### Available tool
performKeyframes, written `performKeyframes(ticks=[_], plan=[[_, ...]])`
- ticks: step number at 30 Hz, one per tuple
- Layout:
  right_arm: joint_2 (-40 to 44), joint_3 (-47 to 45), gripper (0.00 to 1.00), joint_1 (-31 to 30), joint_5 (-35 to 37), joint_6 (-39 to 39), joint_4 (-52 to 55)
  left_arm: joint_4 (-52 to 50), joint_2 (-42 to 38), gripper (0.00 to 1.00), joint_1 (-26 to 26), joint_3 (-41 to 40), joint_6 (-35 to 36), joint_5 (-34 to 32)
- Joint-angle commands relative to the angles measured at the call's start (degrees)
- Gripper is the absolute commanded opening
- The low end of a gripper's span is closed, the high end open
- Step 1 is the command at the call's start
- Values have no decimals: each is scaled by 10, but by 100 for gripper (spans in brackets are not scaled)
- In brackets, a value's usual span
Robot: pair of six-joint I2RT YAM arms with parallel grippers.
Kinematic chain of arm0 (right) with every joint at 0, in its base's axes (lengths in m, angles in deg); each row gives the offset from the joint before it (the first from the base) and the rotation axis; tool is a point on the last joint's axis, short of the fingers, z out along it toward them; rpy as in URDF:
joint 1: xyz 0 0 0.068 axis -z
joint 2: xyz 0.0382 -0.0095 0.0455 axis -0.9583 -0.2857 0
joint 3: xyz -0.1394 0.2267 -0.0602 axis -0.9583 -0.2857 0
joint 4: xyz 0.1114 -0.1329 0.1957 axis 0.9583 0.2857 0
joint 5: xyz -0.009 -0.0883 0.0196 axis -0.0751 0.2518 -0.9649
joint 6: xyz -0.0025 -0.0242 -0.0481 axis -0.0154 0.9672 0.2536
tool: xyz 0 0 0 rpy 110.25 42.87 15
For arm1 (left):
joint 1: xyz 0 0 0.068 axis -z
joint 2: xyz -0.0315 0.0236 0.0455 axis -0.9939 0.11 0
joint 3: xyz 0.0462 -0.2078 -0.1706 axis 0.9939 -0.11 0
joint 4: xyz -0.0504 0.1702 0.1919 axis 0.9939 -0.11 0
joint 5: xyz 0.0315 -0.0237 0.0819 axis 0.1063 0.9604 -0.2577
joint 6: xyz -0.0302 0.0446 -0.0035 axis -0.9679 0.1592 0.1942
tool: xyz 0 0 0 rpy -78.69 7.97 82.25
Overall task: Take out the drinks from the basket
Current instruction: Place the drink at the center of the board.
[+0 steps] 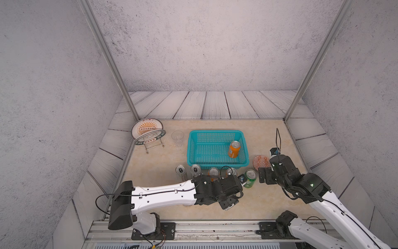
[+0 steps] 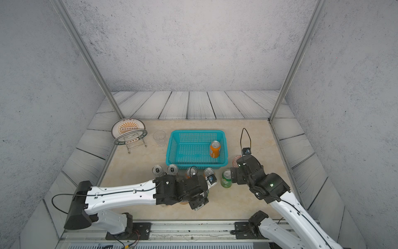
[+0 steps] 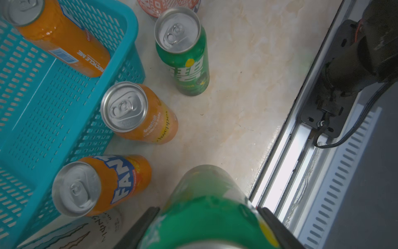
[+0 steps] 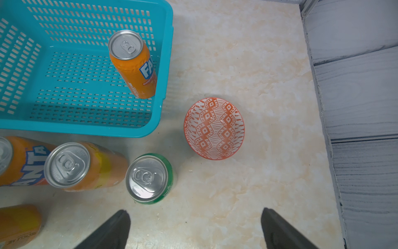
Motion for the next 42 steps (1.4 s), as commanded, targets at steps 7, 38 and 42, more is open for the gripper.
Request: performKeyframes(ticks=[7, 38, 42], plan=[[-2, 18, 99, 2, 3, -2, 8, 30, 32, 66, 2, 8, -33, -45], [-2, 30, 99, 2, 8, -6, 17, 105, 87, 67, 1, -60, -109, -73], [-3, 30, 99, 2, 7, -5, 17, 117, 94, 68, 1, -66, -109, -72]])
